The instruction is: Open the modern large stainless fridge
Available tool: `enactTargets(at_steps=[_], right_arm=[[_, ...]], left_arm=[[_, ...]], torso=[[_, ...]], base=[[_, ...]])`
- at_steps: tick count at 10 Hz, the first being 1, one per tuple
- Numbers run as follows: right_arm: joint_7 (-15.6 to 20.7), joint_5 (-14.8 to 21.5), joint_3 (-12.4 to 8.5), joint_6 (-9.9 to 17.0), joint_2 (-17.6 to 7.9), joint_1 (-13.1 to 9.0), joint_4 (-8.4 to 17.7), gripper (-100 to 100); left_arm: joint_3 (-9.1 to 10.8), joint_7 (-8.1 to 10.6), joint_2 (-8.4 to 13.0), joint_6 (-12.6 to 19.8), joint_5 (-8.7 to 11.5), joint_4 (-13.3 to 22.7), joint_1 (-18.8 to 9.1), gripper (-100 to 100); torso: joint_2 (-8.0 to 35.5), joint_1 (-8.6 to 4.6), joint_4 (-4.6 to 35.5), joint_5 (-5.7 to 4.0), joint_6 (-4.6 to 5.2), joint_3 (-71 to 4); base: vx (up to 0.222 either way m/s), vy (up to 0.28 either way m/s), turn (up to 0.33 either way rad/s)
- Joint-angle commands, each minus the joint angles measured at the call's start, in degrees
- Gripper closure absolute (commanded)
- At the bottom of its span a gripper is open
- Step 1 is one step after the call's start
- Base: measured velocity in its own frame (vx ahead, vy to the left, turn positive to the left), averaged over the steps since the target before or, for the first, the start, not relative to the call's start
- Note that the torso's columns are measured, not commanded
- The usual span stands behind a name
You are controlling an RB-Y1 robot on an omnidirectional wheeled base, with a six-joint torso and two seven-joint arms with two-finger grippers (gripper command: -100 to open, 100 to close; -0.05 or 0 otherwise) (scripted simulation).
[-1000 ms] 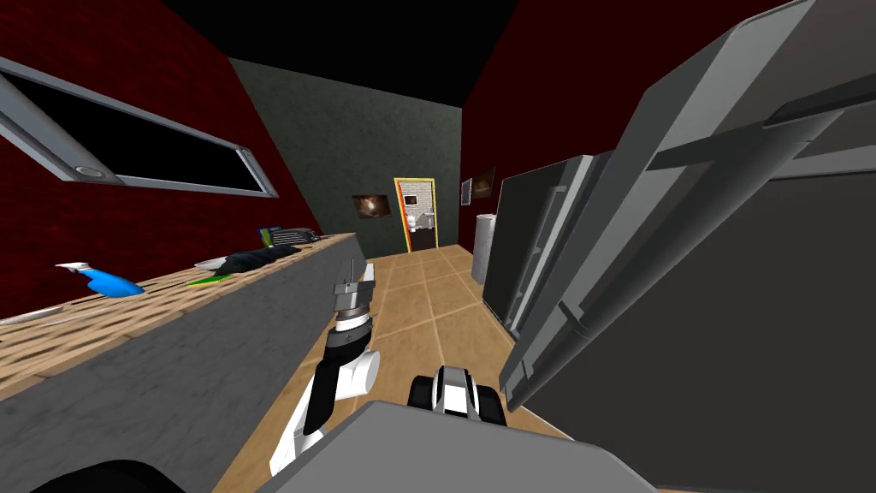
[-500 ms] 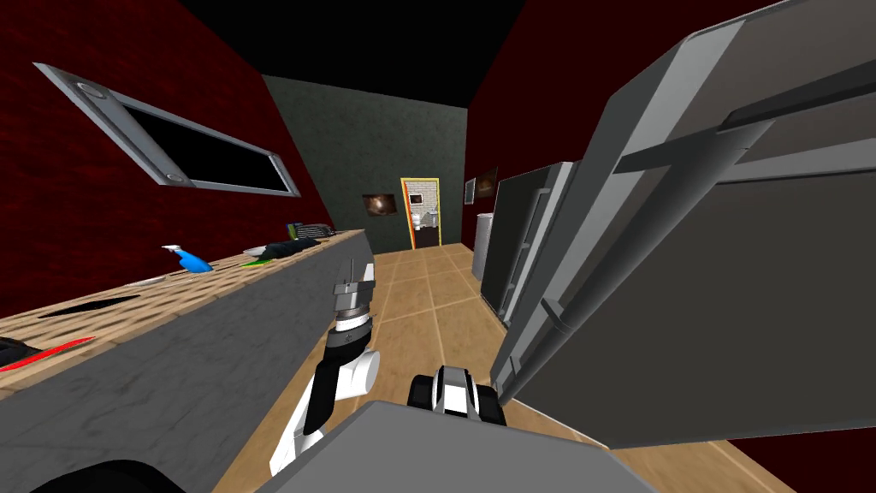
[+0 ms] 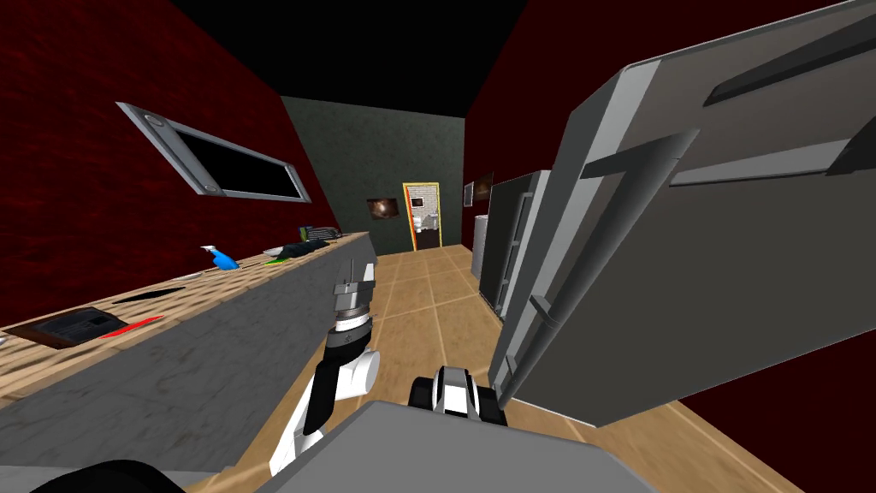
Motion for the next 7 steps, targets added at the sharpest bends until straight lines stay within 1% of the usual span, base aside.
enactTargets(at_steps=[1, 2, 3, 4, 6, 7], right_arm=[[0.9, 0.8, -0.3, -1.3, -4.5, 0.7, 4.6, -100], [0.9, 0.8, -0.3, -1.3, -5.3, 0.7, 5.6, -100], [1.4, 1.2, -0.4, -1.9, -7.5, 1.0, 7.7, -100], [1.4, 1.2, -0.4, -1.9, -7.7, 1.0, 8.1, -100], [2.3, 2.1, -0.5, -2.9, -11.8, 1.6, 11.9, -100], [2.3, 2.1, -0.5, -2.9, -12.5, 1.6, 13.0, -100]], left_arm=[[0.00, 0.00, 0.0, 0.0, 0.0, 0.0, 0.0, 0], [0.00, 0.00, 0.0, 0.0, 0.0, 0.0, 0.0, 0], [0.00, 0.00, 0.0, 0.0, 0.0, 0.0, 0.0, 0], [0.00, 0.00, 0.0, 0.0, 0.0, 0.0, 0.0, 0], [0.00, 0.00, 0.0, 0.0, 0.0, 0.0, 0.0, 0], [0.00, 0.00, 0.0, 0.0, 0.0, 0.0, 0.0, 0]], torso=[[0.2, -0.13, 0.1, -0.05, 0.00, 0.1], [0.4, -0.21, 0.2, -0.08, 0.02, 0.3], [0.6, -0.32, 0.2, -0.12, 0.03, 0.4], [0.6, -0.34, 0.2, -0.13, 0.04, 0.4], [0.4, -0.28, 0.1, -0.11, 0.01, 0.3], [0.4, -0.23, 0.1, -0.09, 0.02, 0.2]], base=[[-0.025, 0.056, -0.067], [-0.028, 0.034, -0.023], [-0.036, 0.026, -0.065], [-0.018, 0.018, 0.001], [-0.004, 0.013, -0.004], [-0.002, 0.006, -0.003]])
